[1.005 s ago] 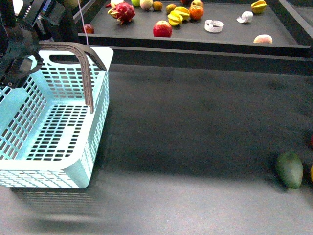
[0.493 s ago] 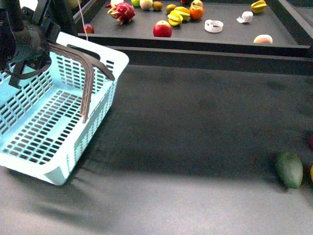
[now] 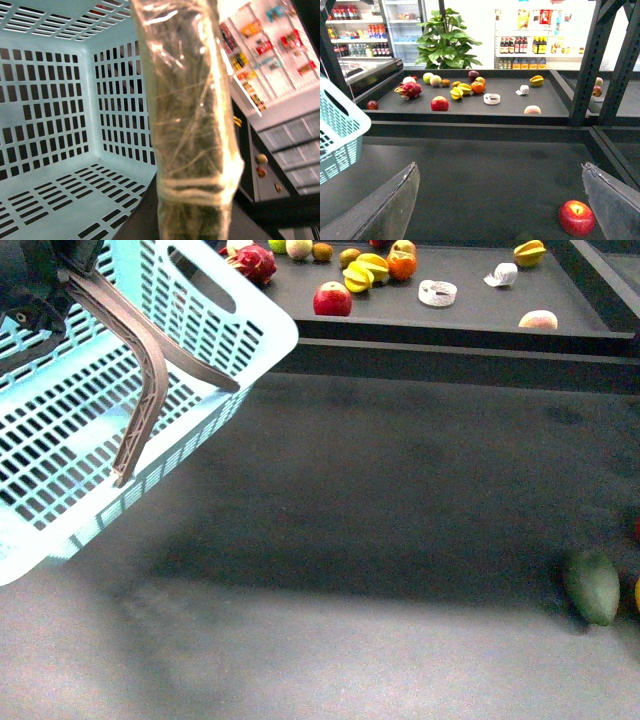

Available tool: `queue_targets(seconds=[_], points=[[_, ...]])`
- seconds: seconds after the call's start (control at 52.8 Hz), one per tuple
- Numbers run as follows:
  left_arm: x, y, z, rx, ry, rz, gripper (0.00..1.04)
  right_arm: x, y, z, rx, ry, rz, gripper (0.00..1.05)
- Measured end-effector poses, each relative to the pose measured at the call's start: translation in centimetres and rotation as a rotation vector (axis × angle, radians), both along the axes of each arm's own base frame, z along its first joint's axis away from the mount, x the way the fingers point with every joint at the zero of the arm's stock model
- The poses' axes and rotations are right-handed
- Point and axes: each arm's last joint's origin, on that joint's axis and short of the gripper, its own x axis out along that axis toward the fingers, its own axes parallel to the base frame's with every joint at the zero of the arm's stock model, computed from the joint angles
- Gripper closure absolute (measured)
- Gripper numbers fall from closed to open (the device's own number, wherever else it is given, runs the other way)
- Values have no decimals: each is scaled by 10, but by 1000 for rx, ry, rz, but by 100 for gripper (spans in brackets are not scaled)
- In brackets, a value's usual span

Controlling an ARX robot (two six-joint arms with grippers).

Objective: Pick mango with right arm and hold basket with left

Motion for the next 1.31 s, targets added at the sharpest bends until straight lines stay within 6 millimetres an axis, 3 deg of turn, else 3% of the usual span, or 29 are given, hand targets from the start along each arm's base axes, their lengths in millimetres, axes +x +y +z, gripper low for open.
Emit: queue_targets(seconds=[0.19,0.455,0.796,1.308], points=[[-42,-25,-3,182,-70,-258,97,0,0,0,0,0,0,8],[-77,-53,-4,399,-150,-513,97,0,0,0,0,0,0,8],[-93,-76,-5,482,-217,-665,97,0,0,0,0,0,0,8],[-96,-84,-7,563,-254,-687,97,0,0,0,0,0,0,8]])
